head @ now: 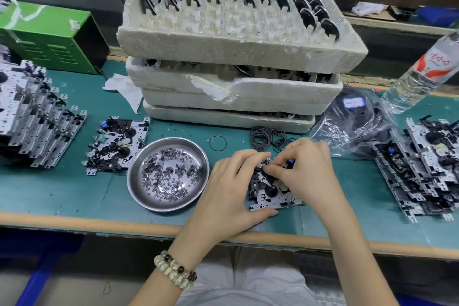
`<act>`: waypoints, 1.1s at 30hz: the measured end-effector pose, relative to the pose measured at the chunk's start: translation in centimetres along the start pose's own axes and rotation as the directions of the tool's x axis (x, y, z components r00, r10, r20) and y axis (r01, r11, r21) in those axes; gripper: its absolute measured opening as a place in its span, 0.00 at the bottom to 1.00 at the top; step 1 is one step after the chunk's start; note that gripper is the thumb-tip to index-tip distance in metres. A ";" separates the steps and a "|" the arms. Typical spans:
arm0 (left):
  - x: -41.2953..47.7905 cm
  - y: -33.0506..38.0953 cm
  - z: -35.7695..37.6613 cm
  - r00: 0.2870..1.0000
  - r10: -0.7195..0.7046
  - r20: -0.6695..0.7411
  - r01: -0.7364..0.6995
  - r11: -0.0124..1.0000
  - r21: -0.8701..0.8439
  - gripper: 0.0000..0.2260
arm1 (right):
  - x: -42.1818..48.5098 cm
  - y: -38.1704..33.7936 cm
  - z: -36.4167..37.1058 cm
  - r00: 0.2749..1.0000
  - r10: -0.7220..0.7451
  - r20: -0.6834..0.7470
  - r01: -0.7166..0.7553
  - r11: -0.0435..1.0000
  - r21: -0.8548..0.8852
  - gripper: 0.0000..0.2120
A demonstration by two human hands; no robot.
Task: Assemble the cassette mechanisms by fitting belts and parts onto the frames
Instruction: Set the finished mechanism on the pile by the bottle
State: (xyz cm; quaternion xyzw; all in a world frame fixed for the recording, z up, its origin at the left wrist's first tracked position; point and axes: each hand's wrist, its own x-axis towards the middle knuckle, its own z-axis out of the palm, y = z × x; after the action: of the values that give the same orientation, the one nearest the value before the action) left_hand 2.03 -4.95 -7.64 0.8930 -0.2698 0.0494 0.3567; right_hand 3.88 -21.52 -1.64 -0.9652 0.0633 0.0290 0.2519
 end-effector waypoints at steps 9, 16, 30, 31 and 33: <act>-0.1 -0.1 0.0 1.000 -0.002 0.001 0.002 1.000 -0.003 0.42 | 3.2 -0.3 -2.2 0.935 0.022 0.355 -0.043 0.998 0.050 0.06; -0.1 -0.2 0.0 1.000 0.002 0.004 -0.002 1.000 -0.002 0.42 | 3.4 -0.3 -2.4 0.921 0.018 0.390 -0.057 0.994 0.089 0.07; -0.1 -0.3 0.1 1.000 0.009 -0.028 -0.010 0.999 -0.047 0.38 | -0.7 -0.5 1.1 0.917 -0.354 -0.185 0.277 0.897 -0.343 0.03; -0.1 -0.3 0.1 0.999 0.020 -0.030 -0.021 0.999 -0.048 0.37 | -0.9 -0.3 1.4 0.893 -0.404 -0.198 0.312 0.873 -0.375 0.04; -0.1 -0.3 0.2 0.999 0.043 -0.032 -0.045 0.997 -0.059 0.37 | -1.0 -0.1 1.5 0.867 -0.456 -0.202 0.359 0.851 -0.383 0.06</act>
State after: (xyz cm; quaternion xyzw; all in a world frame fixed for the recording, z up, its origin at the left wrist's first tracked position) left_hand 2.07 -4.87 -7.98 0.8750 -0.2851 0.0629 0.3861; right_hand 2.81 -20.63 -2.78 -0.9784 -0.1152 -0.1549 0.0738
